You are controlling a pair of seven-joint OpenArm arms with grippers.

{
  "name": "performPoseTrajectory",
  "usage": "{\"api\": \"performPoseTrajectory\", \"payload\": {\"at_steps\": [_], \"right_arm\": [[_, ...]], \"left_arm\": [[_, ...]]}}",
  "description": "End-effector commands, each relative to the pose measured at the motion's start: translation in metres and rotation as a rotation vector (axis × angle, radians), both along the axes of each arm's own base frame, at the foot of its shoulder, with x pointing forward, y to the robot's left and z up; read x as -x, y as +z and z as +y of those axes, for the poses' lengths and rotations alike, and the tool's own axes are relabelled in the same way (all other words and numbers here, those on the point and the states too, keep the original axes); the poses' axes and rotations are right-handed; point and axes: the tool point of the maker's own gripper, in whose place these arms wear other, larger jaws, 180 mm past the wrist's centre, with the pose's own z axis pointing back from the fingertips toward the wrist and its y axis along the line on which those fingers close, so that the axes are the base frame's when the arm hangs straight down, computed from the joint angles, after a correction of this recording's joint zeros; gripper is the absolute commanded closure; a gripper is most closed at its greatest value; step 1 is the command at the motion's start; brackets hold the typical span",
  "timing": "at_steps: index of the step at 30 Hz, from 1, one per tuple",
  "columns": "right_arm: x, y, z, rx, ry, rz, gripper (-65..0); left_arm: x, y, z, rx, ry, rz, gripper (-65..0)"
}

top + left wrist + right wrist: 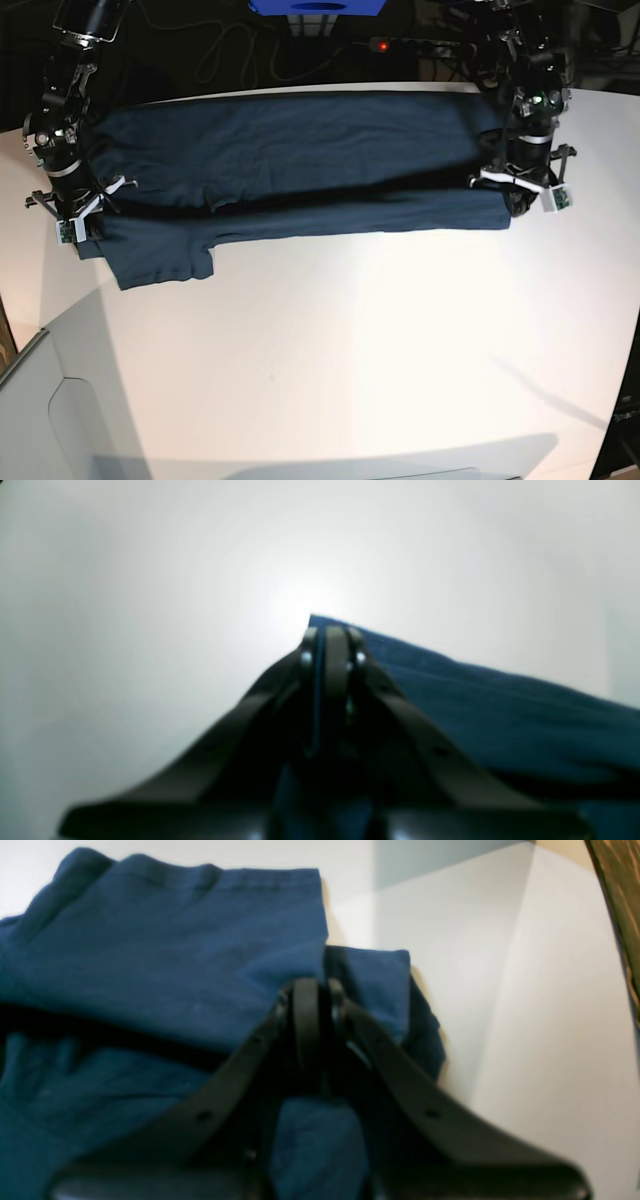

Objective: Fold the T-shirt properly
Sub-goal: 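Lay the hem down on the shirt and release both grippers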

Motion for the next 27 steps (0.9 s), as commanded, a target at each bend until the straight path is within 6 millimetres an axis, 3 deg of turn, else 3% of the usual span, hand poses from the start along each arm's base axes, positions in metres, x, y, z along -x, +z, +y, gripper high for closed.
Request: {"api": "performPoseTrajectory", "payload": {"at_steps": [1,16,27], "right_arm": [[-0.005,0.013,-0.006,0.017,0.0,-0.042,-0.1],[0.017,-0.002,-0.006,0.022,0.003,0.014,-0.1],[0.034,-0.013,-0.007,0.022,0.001,0.057,-0.1]], "left_arm": [[-0.002,0.008,0.003,-0.015,0.003,-0.031,0.0],[0.008,-0.014,0.008,0.0,0.015,0.031,0.0],[0.006,-0.01,0.009,-0.007,0.014,0.021,0.0]]}}
